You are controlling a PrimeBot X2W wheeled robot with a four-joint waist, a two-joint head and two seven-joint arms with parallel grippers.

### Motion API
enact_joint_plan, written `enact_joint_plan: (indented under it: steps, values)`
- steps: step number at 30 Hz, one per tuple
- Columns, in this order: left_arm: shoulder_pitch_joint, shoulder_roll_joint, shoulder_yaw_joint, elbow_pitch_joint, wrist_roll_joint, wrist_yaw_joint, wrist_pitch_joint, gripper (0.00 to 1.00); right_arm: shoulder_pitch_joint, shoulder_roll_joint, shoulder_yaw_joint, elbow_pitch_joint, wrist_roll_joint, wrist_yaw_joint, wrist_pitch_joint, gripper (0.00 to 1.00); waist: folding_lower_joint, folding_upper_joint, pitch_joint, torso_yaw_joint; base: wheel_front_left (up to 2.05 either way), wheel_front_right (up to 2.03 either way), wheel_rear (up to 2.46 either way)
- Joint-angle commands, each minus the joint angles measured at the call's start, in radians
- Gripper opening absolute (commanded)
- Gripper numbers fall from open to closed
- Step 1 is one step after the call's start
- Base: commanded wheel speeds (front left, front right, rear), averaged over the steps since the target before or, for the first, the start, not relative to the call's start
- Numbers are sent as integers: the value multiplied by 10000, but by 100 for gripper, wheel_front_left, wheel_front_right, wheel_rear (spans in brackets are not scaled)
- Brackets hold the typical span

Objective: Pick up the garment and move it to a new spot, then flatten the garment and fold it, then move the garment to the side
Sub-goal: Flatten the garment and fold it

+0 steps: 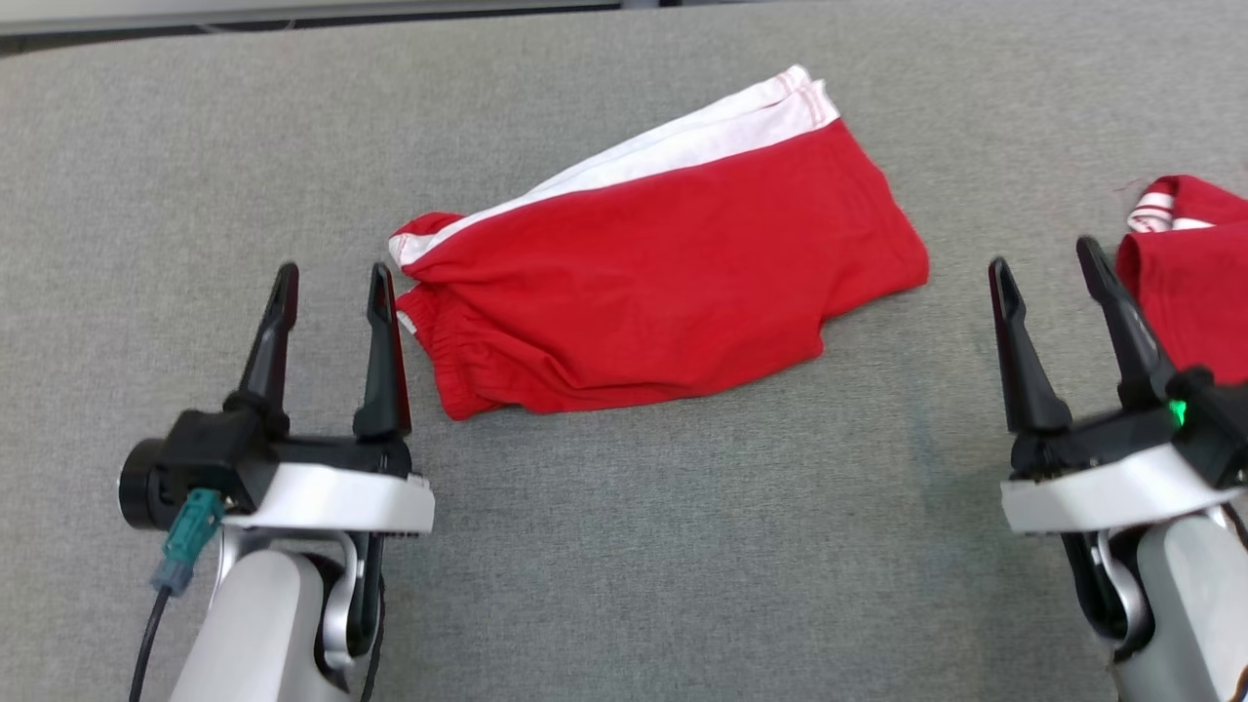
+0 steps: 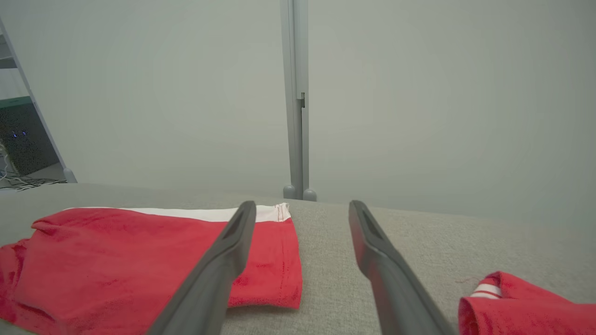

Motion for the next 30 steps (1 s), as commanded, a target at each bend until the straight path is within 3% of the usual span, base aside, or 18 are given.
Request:
enact_joint_plan:
  steps: [1, 7, 22, 30]
  values:
    - [304, 93, 79, 86, 94, -80, -11, 100, 440, 74, -125, -188, -61, -8, -46, 100, 0, 0, -311, -248, 0, 0, 0]
    - [1093, 92, 311, 97, 257, -263, -12, 100, 1443, 275, -393, -690, -195, -8, 234, 100, 0, 0, -656, -477, 0, 0, 0]
    - [1181, -120, 601, 73, 517, -493, -12, 100, 1570, 347, -551, -1059, -107, -8, 497, 100, 0, 0, -558, -478, 0, 0, 0]
    - [658, -266, 309, -56, 628, -655, -13, 100, 826, -1, -695, -814, 36, -6, 869, 100, 0, 0, 107, 90, 0, 0, 0]
